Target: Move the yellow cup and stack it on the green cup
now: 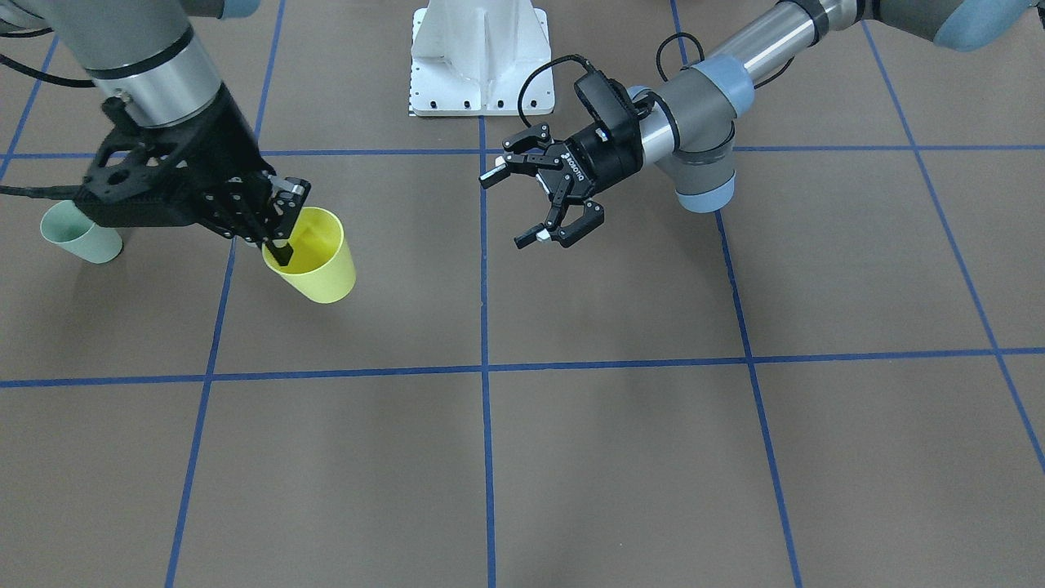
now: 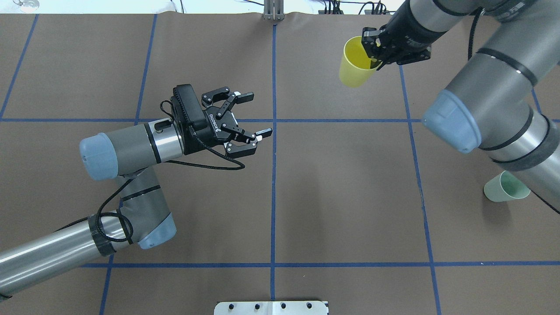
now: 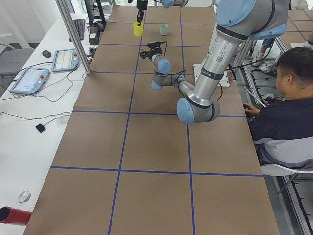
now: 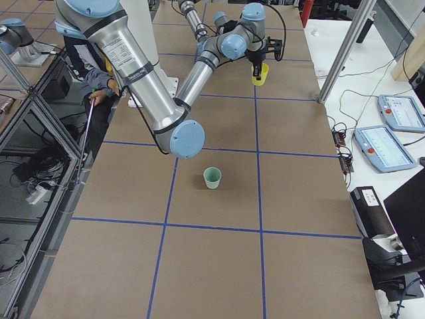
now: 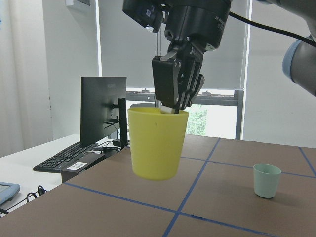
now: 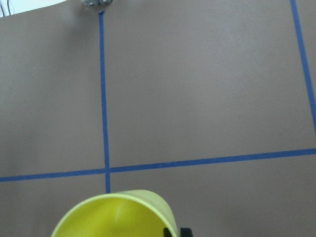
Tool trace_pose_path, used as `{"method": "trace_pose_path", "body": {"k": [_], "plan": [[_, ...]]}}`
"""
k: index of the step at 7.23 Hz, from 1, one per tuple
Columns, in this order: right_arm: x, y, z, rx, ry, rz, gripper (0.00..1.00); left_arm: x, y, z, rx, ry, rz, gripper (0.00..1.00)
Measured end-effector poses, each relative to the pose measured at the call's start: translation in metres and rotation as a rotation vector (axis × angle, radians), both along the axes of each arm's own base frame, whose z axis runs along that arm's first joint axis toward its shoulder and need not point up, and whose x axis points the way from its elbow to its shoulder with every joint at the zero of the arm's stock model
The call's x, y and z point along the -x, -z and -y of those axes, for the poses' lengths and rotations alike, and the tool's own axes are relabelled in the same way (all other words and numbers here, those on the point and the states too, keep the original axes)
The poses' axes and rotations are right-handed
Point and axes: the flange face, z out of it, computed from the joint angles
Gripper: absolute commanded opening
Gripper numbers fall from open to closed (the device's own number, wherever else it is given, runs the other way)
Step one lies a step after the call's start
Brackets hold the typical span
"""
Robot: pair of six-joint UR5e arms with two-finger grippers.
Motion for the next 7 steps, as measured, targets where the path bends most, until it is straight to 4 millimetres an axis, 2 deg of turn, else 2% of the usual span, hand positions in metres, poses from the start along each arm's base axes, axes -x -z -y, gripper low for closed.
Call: {"method": "trace_pose_path", "body": {"k": [1,2,3,5,6,7], "plan": [[-0.031,-0.022,0.011,-0.003,0.001,-0.016,0.0,0.004,-0.002,0.013,0.041,0.021,0.063,1.0],[-0.058,-0.047,0.019,-0.018,0.018,-0.04,0.0,0.01,-0.013,0.029,0.091,0.047,0.139,1.0],[-0.084,-0.074,0.023,-0.035,0.046,-0.063,0.0,0.021,-0.036,0.049,0.154,0.078,0.234,1.0],[-0.131,-0.125,0.023,-0.073,0.113,-0.097,0.0,0.052,-0.094,0.085,0.288,0.108,0.424,1.0],[-0.153,-0.15,0.018,-0.097,0.155,-0.108,0.0,0.076,-0.129,0.102,0.37,0.096,0.52,1.0],[-0.174,-0.175,0.008,-0.116,0.195,-0.112,0.0,0.111,-0.165,0.12,0.467,0.076,0.605,1.0]]}}
